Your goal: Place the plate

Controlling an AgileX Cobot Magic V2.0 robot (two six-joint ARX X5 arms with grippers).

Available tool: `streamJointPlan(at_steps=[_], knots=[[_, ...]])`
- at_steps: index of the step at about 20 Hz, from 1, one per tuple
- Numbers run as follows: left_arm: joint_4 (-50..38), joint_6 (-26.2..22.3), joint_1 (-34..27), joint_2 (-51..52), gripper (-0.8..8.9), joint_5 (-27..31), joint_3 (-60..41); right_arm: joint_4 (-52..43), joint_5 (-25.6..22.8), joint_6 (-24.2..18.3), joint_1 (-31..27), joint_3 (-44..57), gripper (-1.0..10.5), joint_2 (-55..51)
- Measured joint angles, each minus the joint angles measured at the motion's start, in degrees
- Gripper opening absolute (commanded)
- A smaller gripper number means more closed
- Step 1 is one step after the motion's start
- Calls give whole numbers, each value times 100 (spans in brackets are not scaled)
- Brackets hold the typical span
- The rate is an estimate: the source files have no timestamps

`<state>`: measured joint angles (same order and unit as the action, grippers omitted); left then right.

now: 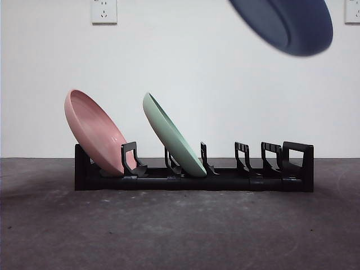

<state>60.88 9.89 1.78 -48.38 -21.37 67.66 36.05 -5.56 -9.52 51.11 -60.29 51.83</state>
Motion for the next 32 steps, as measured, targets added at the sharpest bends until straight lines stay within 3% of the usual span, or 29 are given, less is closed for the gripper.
streamJointPlan(at_steps=[2,6,10,18,32], knots=[[0,-48,0,0,348,0,0,-118,-317,-140,396,474,15,-48],[0,-94,0,0,348,0,0,-765,-385,-216,1132,1464,15,74],[2,-114,0,0,348,0,0,-1080,-872,-190,1617,1784,15,627],[2,-177,0,0,348,2,0,-1666,-922,-173,1666,1784,15,2218],[2,-223,0,0,348,2,0,-2468,-632,-393,1670,1784,16,3338]])
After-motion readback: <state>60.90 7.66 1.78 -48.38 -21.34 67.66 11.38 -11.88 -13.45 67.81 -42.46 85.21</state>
